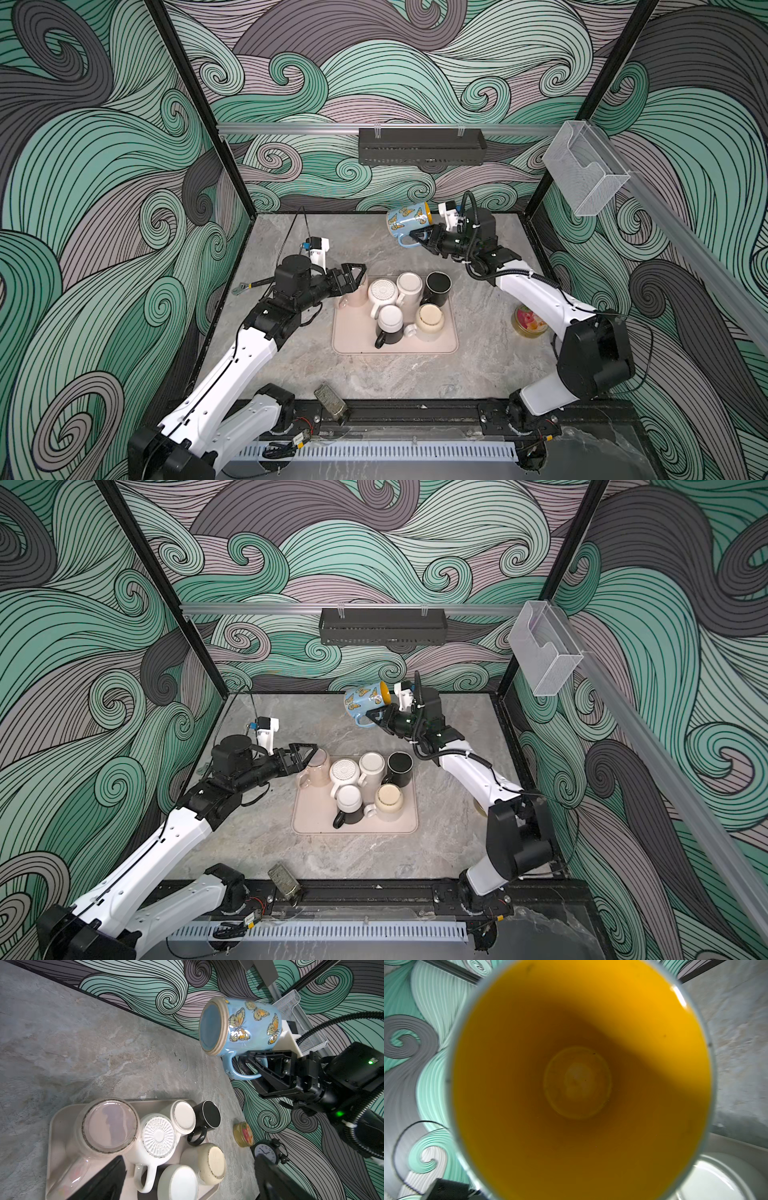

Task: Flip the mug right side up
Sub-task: 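Open the left gripper and draw it back while the right gripper carries the mug away, then lower the blue mug upright onto the table with the right gripper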

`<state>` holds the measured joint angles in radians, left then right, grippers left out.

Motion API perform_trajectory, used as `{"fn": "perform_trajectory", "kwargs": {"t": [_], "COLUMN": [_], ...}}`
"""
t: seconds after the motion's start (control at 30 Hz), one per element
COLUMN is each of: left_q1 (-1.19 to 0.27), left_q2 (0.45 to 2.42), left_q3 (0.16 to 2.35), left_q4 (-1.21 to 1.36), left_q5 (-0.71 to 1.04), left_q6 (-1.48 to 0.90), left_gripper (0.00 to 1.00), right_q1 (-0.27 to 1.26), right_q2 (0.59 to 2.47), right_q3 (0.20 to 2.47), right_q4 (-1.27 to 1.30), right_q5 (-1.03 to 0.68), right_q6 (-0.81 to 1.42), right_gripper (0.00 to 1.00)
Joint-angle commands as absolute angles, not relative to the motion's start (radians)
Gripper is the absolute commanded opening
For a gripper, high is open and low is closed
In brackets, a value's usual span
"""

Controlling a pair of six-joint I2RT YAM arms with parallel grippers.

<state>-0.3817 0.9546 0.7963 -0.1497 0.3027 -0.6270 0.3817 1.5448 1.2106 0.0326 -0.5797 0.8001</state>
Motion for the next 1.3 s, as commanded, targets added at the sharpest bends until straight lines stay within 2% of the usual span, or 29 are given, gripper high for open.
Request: {"fn": "perform_trajectory", "kwargs": {"t": [0.0, 0.13, 0.4, 0.67, 1.07, 1.27], "left_q1": [-0.377, -0.376, -0.376, -0.376, -0.376, -0.376], "left_q2": [0.987, 0.998, 0.972, 0.965, 1.008, 1.034], "left_q3": [0.808, 0.816, 0.794, 0.769, 0.783, 0.790], "left_q4": [-0.123, -0.124, -0.126, -0.111, -0.107, -0.128], "left_q5": [0.332, 0.339, 0.315, 0.309, 0.334, 0.341], "left_q6": [-0.598, -0.584, -0.569, -0.583, -0.577, -0.560], "left_gripper": [0.97, 0.97, 0.96, 0.96, 0.96, 0.95], "right_q1": [0.379, 0.374, 0.351, 0.253, 0.094, 0.071], "right_q2": [1.491, 1.531, 1.566, 1.608, 1.718, 1.807], "right_q3": [1.342, 1.440, 1.496, 1.525, 1.456, 1.475], "right_q4": [-0.116, -0.284, -0.338, -0.468, -0.510, -0.550], "right_q5": [-0.405, -0.242, -0.023, 0.039, 0.026, 0.067], "right_q6": [0.504, 0.330, 0.082, -0.032, -0.027, -0.036], "right_gripper": [0.00, 0.00, 0.00, 0.00, 0.00, 0.00]}}
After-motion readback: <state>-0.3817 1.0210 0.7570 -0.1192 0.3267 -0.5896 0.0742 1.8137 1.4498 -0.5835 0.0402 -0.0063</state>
